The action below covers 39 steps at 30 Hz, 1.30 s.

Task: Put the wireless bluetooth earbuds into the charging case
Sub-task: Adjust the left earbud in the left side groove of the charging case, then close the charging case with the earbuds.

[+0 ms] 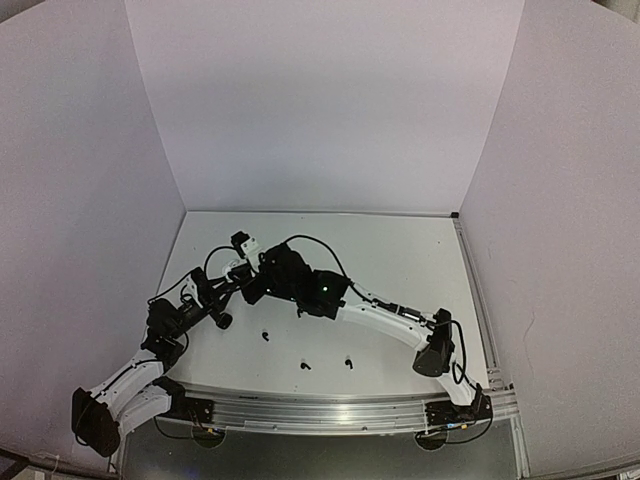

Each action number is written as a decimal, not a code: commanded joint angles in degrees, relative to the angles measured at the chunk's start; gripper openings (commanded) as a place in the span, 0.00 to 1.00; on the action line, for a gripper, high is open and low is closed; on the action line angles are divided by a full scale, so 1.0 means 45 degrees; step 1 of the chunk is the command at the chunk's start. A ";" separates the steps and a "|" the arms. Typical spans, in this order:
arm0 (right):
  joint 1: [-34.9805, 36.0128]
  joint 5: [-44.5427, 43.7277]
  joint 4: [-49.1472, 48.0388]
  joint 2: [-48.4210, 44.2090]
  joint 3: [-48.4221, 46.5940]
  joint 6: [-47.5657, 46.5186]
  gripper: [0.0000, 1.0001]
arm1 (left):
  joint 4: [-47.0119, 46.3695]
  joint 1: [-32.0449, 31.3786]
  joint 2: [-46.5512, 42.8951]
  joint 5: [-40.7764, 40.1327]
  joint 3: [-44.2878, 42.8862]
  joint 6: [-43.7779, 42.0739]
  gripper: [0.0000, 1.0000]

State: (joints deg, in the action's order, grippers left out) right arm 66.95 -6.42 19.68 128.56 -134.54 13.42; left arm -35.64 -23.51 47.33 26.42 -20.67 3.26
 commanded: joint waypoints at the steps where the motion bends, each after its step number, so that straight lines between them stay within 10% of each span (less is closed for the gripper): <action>1: 0.0379 0.0385 0.0462 -0.0675 0.0153 0.0071 0.11 | -0.0402 -0.0011 -0.0004 0.0074 -0.0782 -0.0225 0.00; 21: 0.0391 -0.0917 0.0476 -0.2530 0.0727 -0.0560 0.30 | 0.0311 -0.0011 0.0236 0.0795 -0.0495 -0.1851 0.00; 39: 0.0358 -0.3002 0.1607 -0.0714 0.0300 0.0724 0.33 | 0.3708 -0.0035 -0.0562 0.4603 -0.0441 -1.0151 0.00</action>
State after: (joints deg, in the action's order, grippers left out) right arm 68.55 -19.06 22.81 123.44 -132.09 14.20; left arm -20.96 -23.46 45.72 43.42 -20.62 -35.12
